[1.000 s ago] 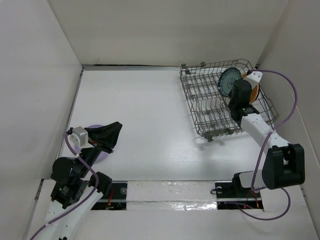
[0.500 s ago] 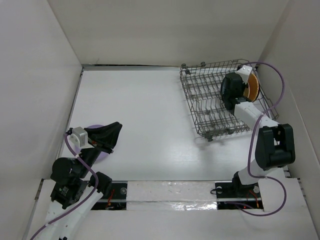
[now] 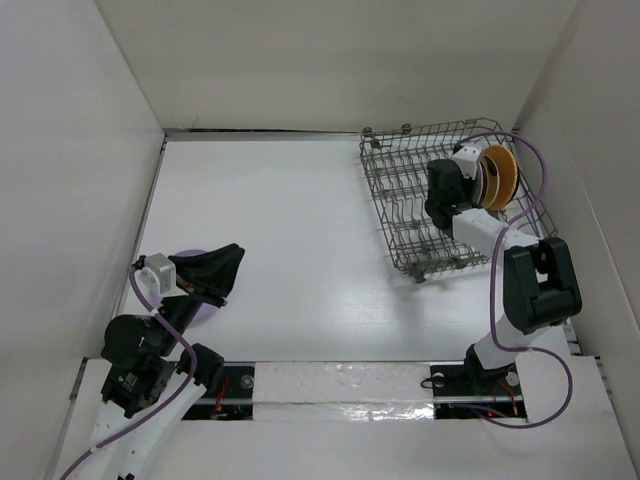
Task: Load the plates into the dish rack
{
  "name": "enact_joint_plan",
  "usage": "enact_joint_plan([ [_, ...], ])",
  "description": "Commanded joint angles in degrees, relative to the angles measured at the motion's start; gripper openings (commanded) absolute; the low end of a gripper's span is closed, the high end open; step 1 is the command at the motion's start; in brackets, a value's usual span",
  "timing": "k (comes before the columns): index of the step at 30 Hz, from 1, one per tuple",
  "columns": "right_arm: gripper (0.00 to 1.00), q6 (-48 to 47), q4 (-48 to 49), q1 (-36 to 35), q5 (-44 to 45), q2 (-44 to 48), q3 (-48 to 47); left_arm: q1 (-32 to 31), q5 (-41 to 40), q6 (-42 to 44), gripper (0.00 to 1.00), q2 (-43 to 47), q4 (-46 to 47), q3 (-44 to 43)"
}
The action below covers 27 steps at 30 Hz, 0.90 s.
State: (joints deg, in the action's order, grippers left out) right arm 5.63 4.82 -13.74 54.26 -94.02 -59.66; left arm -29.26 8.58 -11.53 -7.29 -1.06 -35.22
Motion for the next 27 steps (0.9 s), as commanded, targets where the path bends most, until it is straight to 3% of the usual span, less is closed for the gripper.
enact_joint_plan([
  [1,0.00,-0.88,3.97,-0.41,4.54,-1.16,0.60,-0.45,0.65,-0.25,0.16,-0.53,3.08,0.07],
  [10,0.14,0.79,3.71,-2.08,1.99,-2.66,0.16,-0.45,0.39,-0.25,0.16,-0.89,3.08,0.15],
  [15,0.27,1.40,4.06,-2.61,1.20,-3.27,0.07,-0.45,0.39,-0.16,0.16,-1.50,2.91,0.15],
  [20,0.28,2.11,3.88,-4.19,1.64,-3.19,0.07,-0.45,0.12,-0.16,0.16,-1.50,2.91,0.15],
  [21,0.33,2.02,3.79,-4.19,1.64,-3.02,-0.11,-0.45,0.21,-0.16,0.16,-1.76,2.82,0.15],
  [27,0.40,2.37,2.65,-5.24,1.11,-0.21,-1.51,-0.45,0.04,-0.16,0.16,-1.85,2.82,0.15],
])
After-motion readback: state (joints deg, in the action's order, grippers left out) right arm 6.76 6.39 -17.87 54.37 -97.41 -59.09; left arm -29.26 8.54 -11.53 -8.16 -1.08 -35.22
